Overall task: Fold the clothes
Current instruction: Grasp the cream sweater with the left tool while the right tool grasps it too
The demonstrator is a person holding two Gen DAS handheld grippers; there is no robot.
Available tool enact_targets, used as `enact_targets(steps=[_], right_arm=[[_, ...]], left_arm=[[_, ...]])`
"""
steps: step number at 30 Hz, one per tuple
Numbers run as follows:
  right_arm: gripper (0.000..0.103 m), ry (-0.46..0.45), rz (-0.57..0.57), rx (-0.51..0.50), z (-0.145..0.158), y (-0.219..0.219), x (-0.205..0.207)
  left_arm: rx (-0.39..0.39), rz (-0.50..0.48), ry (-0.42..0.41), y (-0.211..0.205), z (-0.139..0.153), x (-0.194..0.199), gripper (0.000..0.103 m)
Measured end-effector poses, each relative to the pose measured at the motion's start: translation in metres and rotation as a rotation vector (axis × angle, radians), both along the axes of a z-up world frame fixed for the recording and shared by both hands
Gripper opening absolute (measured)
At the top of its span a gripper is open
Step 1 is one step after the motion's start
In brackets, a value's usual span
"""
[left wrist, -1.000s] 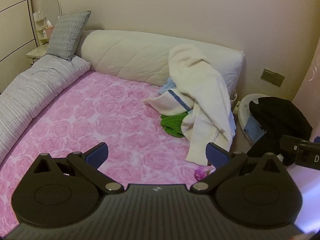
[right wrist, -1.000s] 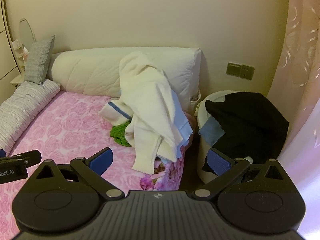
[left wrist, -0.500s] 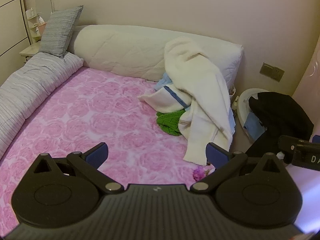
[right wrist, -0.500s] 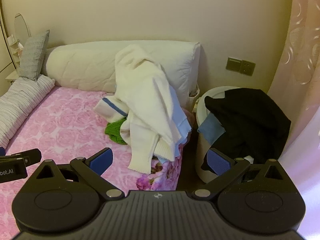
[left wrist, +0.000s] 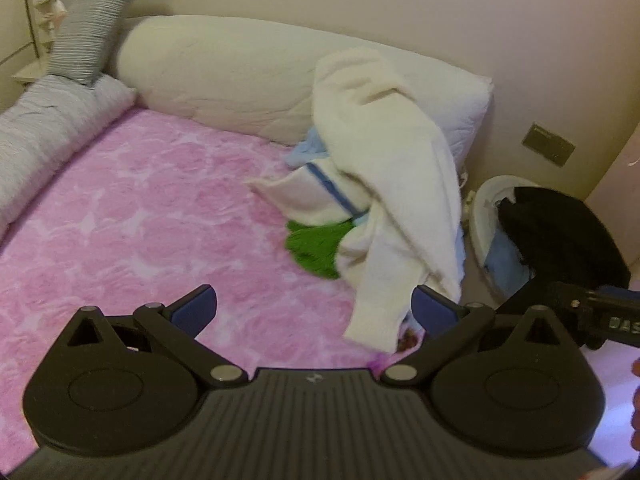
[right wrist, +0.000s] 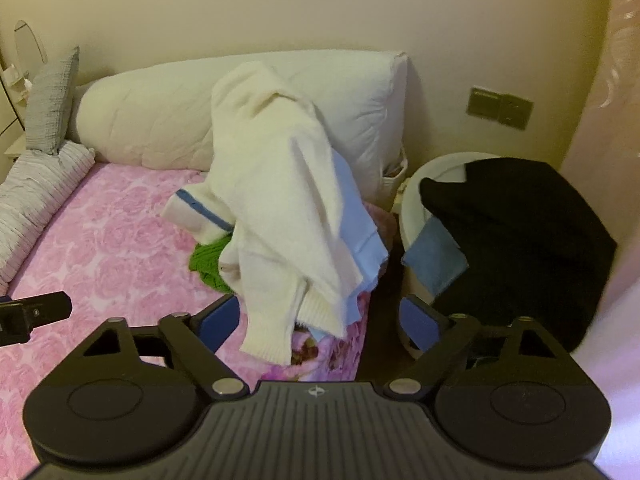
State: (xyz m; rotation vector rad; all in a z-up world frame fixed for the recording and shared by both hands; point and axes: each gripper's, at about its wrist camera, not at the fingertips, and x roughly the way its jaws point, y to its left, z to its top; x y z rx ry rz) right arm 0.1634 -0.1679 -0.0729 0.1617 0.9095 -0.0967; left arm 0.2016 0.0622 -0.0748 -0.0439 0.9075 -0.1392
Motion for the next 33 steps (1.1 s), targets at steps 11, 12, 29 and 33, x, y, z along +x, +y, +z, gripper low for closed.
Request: enact_targets(steps=[11, 12, 29, 33], right_arm=[[0.042, 0.081, 0.107, -0.018, -0.037, -0.042, 0.111], [0.038, 0.085, 0.128, -0.029, -0.041, -0.043, 0.12], [0.052, 0.087, 0.55, -0.223, -0.096, 0.03, 0.203], [0.054, 0.102, 0.504, -0.222, -0.106, 0.021, 0.219]], left_arm=[[0.004, -0.005, 0.116, -0.028, -0.044, 0.111, 0.088], [0.009, -0.005, 0.13, -0.03, -0.048, 0.12, 0.087], [-0.029, 0.008, 0.235, -0.015, -0.101, 0.202, 0.07], [-0.05, -0.016, 0.216, -0.012, -0.103, 0.217, 0.07]])
